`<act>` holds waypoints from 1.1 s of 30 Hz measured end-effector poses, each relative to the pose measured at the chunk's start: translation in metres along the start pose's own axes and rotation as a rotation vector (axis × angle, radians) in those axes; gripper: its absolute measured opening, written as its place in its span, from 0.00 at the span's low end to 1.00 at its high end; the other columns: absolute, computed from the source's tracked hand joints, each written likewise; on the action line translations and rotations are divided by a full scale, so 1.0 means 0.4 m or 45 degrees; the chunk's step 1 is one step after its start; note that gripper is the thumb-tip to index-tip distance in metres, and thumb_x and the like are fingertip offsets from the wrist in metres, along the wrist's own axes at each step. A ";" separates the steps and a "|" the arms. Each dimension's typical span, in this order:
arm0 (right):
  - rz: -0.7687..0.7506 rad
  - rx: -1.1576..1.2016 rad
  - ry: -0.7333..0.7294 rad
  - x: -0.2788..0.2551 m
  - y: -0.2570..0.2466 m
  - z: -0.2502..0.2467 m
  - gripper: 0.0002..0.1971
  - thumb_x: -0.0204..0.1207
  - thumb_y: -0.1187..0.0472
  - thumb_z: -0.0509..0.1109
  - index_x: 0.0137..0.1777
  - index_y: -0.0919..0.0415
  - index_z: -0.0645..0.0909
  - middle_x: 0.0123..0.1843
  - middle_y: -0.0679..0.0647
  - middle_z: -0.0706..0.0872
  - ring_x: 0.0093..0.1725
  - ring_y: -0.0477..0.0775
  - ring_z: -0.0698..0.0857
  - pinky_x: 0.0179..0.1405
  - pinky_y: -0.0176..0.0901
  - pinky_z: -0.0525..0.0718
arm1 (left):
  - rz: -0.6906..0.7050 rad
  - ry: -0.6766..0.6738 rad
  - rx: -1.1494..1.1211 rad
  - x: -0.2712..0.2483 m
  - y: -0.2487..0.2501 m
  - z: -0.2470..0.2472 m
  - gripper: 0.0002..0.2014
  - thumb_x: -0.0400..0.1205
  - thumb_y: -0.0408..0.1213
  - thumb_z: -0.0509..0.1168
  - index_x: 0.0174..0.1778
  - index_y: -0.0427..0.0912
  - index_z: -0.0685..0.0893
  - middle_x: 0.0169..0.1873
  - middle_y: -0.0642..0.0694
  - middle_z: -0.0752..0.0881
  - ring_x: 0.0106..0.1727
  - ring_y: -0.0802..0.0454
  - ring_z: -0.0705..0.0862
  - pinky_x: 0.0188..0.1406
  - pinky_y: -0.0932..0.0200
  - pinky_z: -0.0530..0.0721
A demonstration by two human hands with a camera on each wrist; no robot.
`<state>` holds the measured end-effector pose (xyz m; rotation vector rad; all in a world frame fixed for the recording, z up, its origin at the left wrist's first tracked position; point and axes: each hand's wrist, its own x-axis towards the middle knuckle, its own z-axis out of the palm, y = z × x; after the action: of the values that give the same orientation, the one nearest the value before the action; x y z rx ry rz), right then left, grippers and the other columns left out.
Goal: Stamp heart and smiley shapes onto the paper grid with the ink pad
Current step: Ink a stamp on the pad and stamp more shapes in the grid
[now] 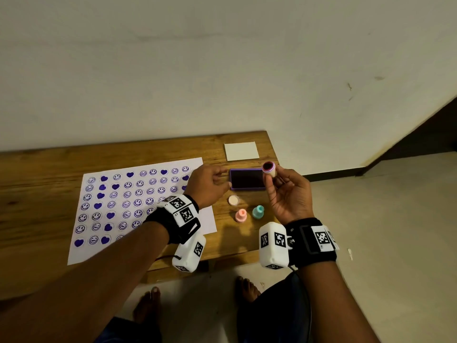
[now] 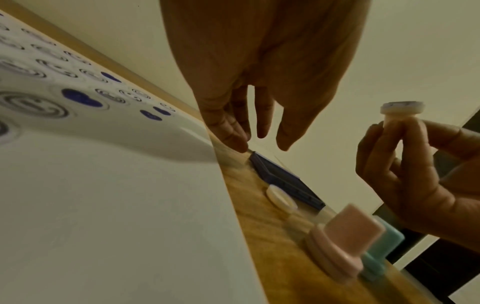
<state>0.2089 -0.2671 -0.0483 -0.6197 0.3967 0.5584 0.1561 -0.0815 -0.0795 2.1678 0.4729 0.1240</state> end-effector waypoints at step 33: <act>-0.620 -2.428 0.236 0.127 0.020 0.078 0.11 0.72 0.56 0.82 0.52 0.57 0.92 0.49 0.52 0.92 0.47 0.49 0.86 0.37 0.33 0.77 | 0.035 -0.308 0.484 0.099 0.008 0.016 0.33 0.66 0.44 0.81 0.68 0.45 0.80 0.61 0.42 0.73 0.61 0.42 0.79 0.60 0.51 0.80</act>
<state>0.2497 -0.2229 -0.0540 -2.5215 -0.2754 0.2524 0.1953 -0.0732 -0.0840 2.5193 0.3470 -0.2290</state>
